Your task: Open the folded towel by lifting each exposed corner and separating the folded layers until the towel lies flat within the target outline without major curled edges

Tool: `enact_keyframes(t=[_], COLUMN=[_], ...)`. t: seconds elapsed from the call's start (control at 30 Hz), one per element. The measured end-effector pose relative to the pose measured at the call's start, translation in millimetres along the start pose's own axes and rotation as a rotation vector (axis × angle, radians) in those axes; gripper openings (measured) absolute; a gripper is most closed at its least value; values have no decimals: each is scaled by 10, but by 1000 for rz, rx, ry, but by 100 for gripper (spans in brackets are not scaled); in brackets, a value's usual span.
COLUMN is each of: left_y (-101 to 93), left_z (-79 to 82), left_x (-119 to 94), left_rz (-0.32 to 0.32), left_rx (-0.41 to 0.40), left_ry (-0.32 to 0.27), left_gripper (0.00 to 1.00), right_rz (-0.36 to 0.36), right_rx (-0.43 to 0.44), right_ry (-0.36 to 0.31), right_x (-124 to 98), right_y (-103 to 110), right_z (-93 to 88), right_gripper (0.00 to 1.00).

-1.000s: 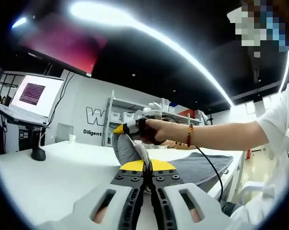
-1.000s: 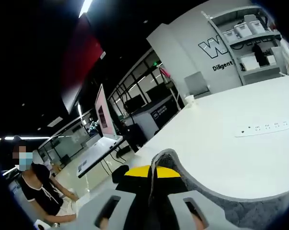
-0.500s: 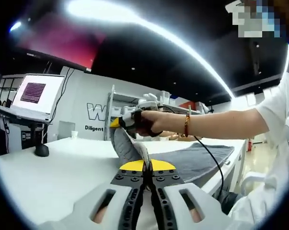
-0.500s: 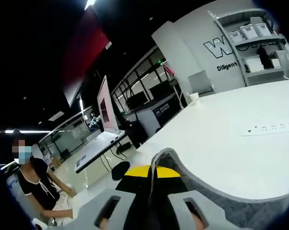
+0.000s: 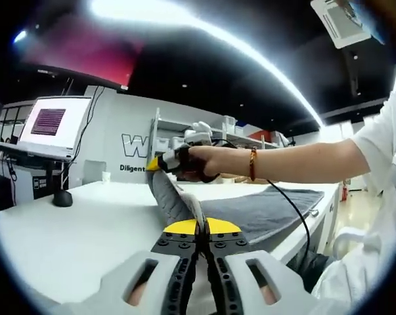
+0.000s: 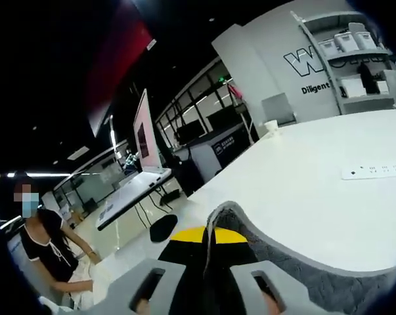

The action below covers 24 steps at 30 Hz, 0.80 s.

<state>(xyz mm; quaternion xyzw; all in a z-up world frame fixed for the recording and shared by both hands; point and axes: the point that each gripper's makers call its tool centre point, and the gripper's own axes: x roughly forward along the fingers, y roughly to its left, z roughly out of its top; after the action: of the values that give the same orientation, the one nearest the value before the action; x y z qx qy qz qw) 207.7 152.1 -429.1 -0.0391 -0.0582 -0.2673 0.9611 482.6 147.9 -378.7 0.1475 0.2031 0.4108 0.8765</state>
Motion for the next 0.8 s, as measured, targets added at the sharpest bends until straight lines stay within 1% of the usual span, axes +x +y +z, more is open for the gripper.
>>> enact_keyframes(t=[0.13, 0.2, 0.33, 0.4, 0.57, 0.6, 0.7, 0.8], left_y=[34, 45, 77, 105, 138, 135, 150, 160], left_z=[-43, -45, -69, -79, -114, -106, -116, -125], left_x=[-20, -31, -55, -70, -95, -112, -136, -141], left_rz=[17, 23, 38, 52, 87, 89, 103, 104], left_rx=[4, -5, -10, -11, 17, 24, 49, 36], left_ry=[16, 17, 28, 33, 64, 64, 78, 83], left_gripper=[1, 1, 1, 1, 1, 1, 2, 2], right_rz=[-5, -8, -1, -11, -36, -18, -31, -30], right_rx=[-26, -60, -67, -78, -82, -88, -73, -72], right_ry=[6, 11, 14, 16, 17, 22, 19, 21], right_x=[24, 50, 70, 78, 72, 91, 118, 142], right_y=[13, 9, 28, 10, -27, 12, 10, 33], right_z=[-27, -34, -38, -39, -33, -34, -18, -35], right_gripper=[0, 0, 0, 0, 0, 0, 0, 0])
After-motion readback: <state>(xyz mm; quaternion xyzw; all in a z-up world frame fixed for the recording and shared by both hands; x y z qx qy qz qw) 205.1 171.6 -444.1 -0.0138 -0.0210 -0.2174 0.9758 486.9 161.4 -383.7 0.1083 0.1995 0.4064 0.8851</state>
